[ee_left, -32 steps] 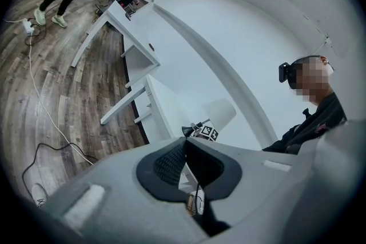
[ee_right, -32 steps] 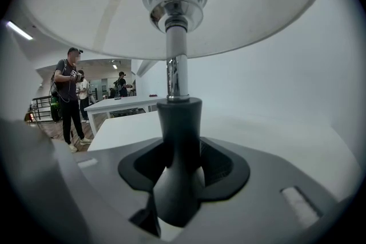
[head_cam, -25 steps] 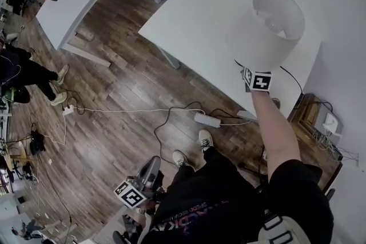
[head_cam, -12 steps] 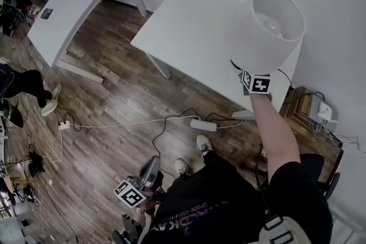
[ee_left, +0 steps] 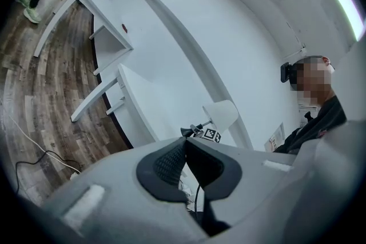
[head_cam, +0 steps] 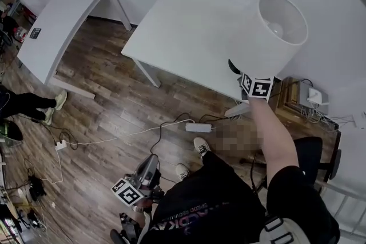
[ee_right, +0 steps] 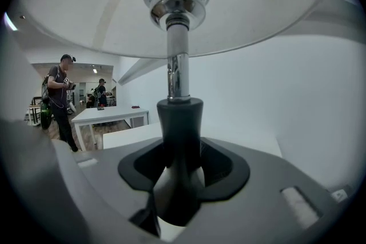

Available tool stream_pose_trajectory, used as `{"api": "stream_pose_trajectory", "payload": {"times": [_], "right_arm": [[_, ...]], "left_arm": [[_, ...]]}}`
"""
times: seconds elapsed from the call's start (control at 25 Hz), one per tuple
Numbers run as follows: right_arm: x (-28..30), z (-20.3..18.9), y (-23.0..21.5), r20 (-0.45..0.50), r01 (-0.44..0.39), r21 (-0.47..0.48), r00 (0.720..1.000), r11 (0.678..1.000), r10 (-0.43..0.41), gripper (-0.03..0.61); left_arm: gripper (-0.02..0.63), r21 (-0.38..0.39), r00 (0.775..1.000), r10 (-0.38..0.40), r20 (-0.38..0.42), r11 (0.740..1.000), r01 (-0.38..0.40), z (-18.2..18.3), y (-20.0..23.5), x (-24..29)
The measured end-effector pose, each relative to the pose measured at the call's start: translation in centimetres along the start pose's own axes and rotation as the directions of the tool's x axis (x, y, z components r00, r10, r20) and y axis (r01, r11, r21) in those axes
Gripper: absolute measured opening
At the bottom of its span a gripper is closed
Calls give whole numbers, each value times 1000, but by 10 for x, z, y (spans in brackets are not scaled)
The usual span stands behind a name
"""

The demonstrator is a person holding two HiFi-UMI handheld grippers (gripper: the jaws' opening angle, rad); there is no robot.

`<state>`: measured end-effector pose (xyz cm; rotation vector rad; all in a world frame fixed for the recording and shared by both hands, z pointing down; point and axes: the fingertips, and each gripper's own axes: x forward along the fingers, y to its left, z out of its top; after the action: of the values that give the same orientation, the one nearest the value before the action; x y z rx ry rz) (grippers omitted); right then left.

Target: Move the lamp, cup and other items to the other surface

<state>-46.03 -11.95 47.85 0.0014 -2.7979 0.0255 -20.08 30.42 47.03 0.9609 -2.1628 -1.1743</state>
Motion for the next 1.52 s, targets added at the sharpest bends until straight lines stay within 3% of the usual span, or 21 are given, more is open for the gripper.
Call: {"api": "stream_pose_trajectory", "payload": {"times": [0.28,0.72,0.92,1.24,1.52], "right_arm": [[-67,-8,-34,-6,92,11,996,996,-92,166],[-190,-12,-107,33,300,84,952,950,-304,166],[-257,-20,-127,46,383,109,920,917,-389,166],[-371,-38,-143,43,488,115,868,865,-495,166],[-452,-49,-163,13,578,125,812,807,-584,166]], "left_arm": [[-2,-9,991,-91,-99,996,90,-11,-7,12],[-2,-10,945,-228,-236,973,232,-31,-32,28],[-2,-18,907,-284,-311,956,293,-49,-45,27],[-2,-57,827,-348,-442,931,361,-96,-63,1],[-2,-92,781,-388,-490,913,396,-120,-74,-6]]}}
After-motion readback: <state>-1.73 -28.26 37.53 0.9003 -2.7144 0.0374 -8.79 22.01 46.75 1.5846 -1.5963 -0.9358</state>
